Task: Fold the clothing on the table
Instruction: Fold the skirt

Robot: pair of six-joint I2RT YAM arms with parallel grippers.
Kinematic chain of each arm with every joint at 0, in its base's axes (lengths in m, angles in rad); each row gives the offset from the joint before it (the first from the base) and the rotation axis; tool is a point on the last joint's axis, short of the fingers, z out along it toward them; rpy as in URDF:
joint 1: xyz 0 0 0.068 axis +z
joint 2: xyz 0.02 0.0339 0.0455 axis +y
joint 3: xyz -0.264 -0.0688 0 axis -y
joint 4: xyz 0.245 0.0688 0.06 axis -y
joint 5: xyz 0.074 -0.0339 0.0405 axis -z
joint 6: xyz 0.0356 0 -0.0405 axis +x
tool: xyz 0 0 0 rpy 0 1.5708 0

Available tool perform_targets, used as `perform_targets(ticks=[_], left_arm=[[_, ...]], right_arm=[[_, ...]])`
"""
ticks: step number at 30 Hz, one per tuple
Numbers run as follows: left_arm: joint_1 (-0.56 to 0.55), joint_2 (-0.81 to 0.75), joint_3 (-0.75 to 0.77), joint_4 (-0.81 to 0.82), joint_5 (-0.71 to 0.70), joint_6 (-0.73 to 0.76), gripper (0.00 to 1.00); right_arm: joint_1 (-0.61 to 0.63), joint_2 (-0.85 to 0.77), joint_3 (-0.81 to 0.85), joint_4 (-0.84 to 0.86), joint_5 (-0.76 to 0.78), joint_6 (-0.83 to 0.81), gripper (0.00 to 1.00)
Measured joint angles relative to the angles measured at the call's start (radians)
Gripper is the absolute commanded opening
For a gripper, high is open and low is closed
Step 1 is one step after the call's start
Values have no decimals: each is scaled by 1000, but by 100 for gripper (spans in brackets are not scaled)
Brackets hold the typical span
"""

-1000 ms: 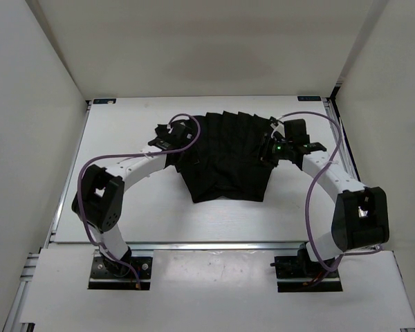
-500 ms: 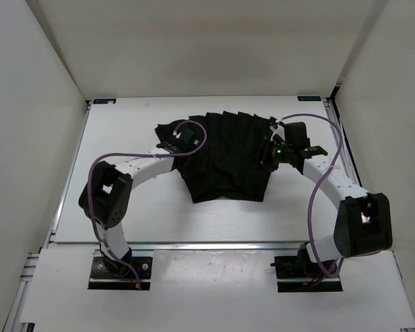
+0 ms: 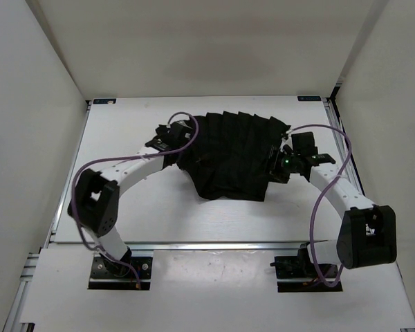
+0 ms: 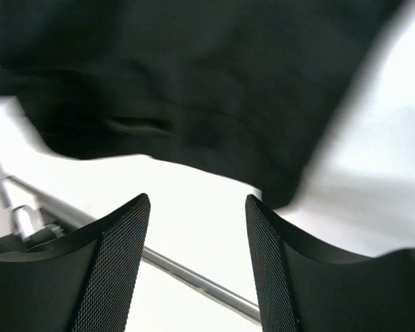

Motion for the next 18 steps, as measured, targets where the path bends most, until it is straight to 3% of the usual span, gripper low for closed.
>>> perform_targets(ticks=[8,10,11,12,13,18], left_arm=[[80,-195,-127,48,29,-1,0],[82,-192,-145,47,35,0,0],[82,-191,-151,45,39,0,0],[84,-189,-153,41,43,0,0],[86,-189,-153,41,46,1,0],[101,-189,-153,42,61,11,0]], right_arm=[[-9,-43,-60,-136,105,-8,60],[18,-42,-65,-136,107,2,53],[35,-37,-66,-135,103,10,36],[48,-30,-67,-132,97,11,8],[63,-17,-65,-126,88,13,0],[174,116,-10,-121,82,24,0]])
